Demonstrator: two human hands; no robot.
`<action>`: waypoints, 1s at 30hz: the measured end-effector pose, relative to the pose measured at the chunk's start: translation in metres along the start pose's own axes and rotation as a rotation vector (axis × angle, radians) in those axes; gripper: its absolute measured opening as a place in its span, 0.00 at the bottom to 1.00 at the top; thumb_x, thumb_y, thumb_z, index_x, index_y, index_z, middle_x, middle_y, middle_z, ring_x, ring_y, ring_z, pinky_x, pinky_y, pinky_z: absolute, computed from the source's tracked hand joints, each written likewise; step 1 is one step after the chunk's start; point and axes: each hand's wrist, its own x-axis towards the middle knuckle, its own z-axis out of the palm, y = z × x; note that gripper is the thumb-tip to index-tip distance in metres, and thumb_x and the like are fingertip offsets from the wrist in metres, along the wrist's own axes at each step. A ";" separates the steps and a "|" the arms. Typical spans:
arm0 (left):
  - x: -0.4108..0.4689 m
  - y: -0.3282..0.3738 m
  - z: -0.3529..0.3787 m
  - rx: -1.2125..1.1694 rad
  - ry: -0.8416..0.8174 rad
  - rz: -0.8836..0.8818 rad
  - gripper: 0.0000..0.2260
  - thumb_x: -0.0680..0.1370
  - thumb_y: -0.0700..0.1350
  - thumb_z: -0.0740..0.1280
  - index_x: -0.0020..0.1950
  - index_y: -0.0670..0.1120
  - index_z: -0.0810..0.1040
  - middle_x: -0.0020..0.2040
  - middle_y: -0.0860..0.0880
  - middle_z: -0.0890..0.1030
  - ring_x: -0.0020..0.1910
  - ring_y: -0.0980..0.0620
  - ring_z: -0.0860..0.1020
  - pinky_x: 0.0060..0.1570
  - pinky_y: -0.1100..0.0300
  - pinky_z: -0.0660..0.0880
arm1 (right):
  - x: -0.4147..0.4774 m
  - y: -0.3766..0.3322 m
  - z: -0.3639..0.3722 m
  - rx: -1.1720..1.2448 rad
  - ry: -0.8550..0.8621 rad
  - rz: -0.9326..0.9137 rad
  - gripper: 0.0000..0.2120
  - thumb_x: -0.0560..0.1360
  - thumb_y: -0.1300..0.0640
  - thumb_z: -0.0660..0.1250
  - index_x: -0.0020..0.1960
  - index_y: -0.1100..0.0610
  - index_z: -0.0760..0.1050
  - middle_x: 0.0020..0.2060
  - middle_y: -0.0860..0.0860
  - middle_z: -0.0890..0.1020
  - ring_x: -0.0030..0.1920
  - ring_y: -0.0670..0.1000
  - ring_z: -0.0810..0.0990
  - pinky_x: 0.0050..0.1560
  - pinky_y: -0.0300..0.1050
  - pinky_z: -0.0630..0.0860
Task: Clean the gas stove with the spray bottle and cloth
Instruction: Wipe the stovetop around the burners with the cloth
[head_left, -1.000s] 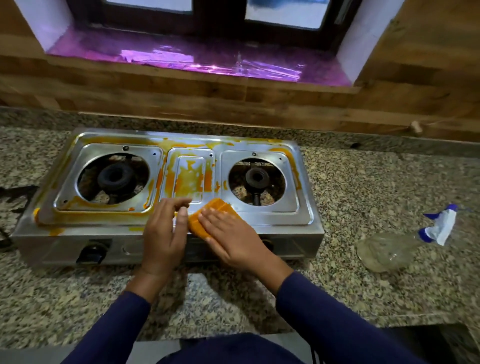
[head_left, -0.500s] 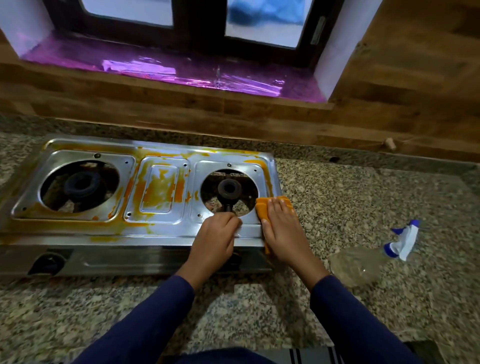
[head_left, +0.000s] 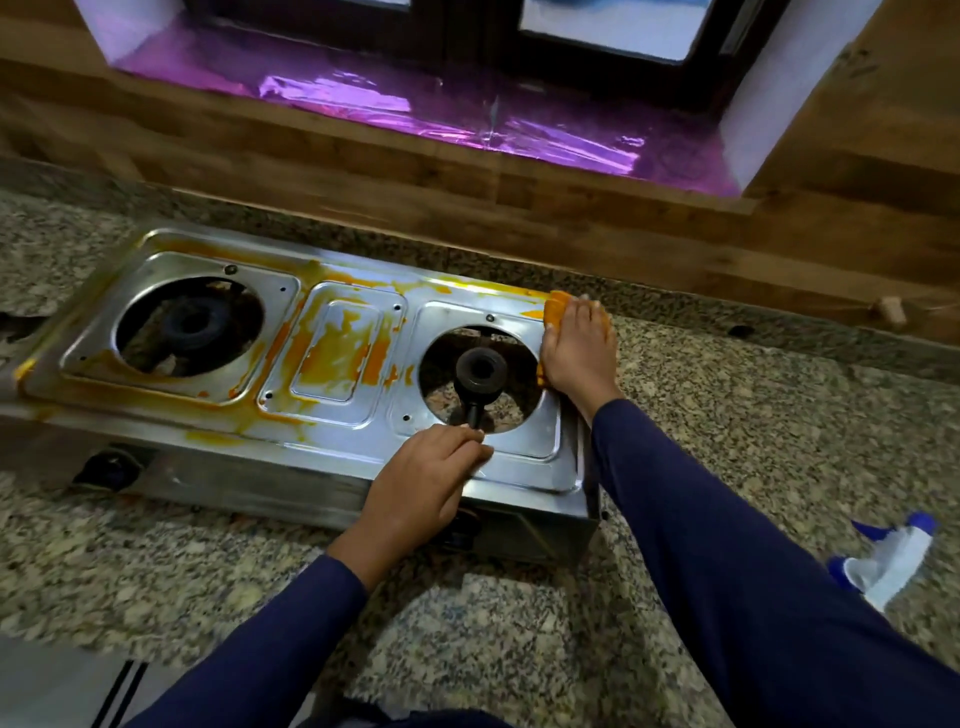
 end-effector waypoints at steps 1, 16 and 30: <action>0.000 0.001 -0.001 0.003 -0.004 -0.010 0.11 0.83 0.46 0.59 0.58 0.45 0.79 0.59 0.47 0.79 0.55 0.46 0.76 0.51 0.57 0.69 | 0.010 -0.001 0.000 0.000 -0.001 -0.004 0.28 0.83 0.48 0.48 0.79 0.62 0.53 0.78 0.58 0.57 0.79 0.58 0.52 0.77 0.58 0.52; -0.008 0.003 -0.011 -0.015 -0.095 -0.011 0.15 0.84 0.47 0.57 0.66 0.47 0.77 0.68 0.50 0.77 0.68 0.51 0.73 0.65 0.59 0.69 | 0.034 0.012 -0.001 0.027 -0.185 -0.459 0.29 0.83 0.42 0.40 0.81 0.54 0.49 0.80 0.51 0.50 0.80 0.49 0.46 0.77 0.51 0.39; -0.020 -0.015 0.002 0.057 -0.088 0.030 0.15 0.84 0.46 0.59 0.70 0.49 0.74 0.74 0.51 0.71 0.75 0.54 0.65 0.74 0.59 0.60 | 0.079 -0.112 0.022 -0.051 -0.263 -0.530 0.29 0.84 0.44 0.45 0.81 0.57 0.47 0.80 0.53 0.49 0.80 0.52 0.46 0.77 0.53 0.44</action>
